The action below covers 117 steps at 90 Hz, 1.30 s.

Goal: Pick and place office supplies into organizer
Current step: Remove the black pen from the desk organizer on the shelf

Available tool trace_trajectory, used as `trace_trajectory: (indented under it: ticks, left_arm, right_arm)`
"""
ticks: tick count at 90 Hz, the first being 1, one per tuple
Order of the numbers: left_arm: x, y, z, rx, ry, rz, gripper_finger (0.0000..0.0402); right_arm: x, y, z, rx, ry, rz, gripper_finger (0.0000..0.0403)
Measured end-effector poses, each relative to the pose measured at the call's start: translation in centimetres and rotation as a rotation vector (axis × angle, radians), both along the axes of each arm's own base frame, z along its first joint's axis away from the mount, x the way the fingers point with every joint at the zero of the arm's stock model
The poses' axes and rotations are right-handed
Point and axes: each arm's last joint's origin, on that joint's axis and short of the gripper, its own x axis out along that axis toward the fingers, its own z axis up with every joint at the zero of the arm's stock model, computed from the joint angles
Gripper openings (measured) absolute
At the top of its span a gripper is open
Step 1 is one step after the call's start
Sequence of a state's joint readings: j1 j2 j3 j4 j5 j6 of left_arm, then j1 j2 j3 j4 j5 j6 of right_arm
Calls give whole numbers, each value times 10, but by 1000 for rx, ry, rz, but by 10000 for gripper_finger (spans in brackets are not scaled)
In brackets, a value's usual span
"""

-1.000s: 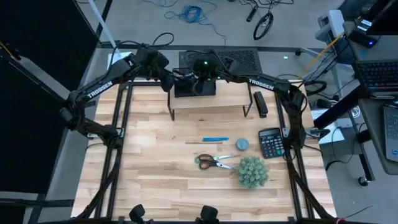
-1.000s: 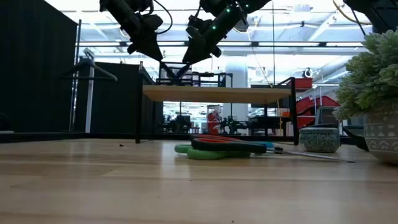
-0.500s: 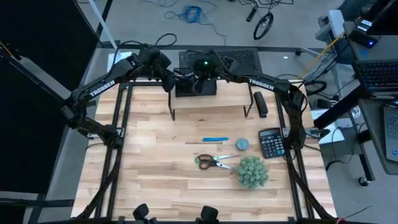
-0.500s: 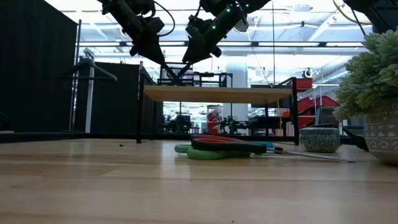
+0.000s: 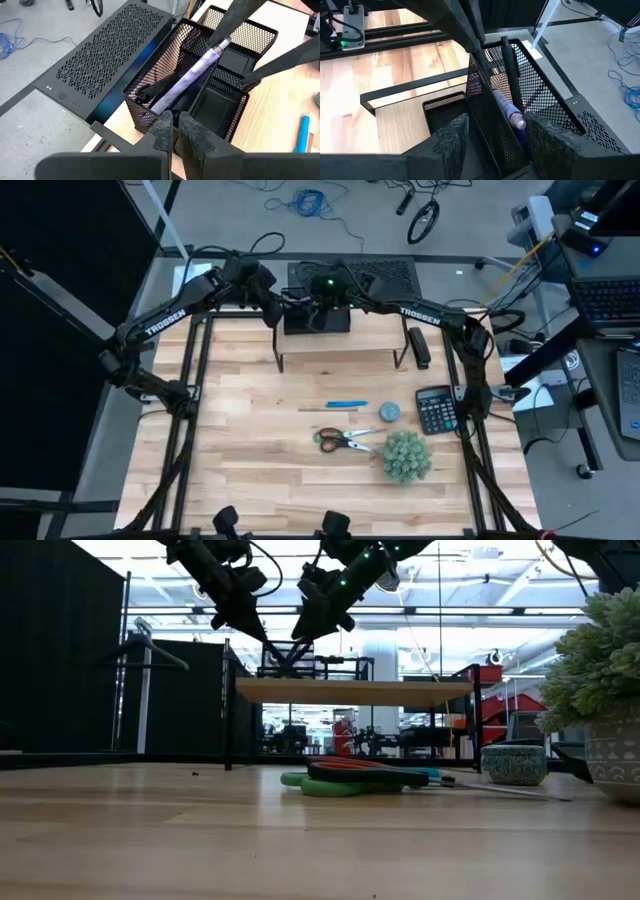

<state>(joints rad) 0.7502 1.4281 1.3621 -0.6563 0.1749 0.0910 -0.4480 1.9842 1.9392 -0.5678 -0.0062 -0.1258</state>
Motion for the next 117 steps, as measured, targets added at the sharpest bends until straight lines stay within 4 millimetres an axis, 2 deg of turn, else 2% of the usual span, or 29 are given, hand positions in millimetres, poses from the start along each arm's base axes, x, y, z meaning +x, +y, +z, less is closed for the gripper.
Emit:
trace_trajectory:
  ticks: [27, 74, 82, 100, 117]
  left_arm:
    - [-1, -1, 1, 0, -7, -8, 1]
    - [-18, -17, 25, 76, -55, -26, 0]
    - [-22, -21, 30, 95, -63, -32, 0]
    - [-33, -31, 42, 144, -85, -48, 0]
    - [-45, -42, 54, 203, -105, -67, 0]
  right_arm:
    - [3, 5, 1, -21, 2, 22, 178]
    - [3, 4, 2, -40, -9, 26, 178]
    - [2, 5, 7, -67, -14, 40, 178]
    - [-3, 16, 33, -188, -91, 100, 178]
    - [1, 17, 42, -258, -164, 118, 178]
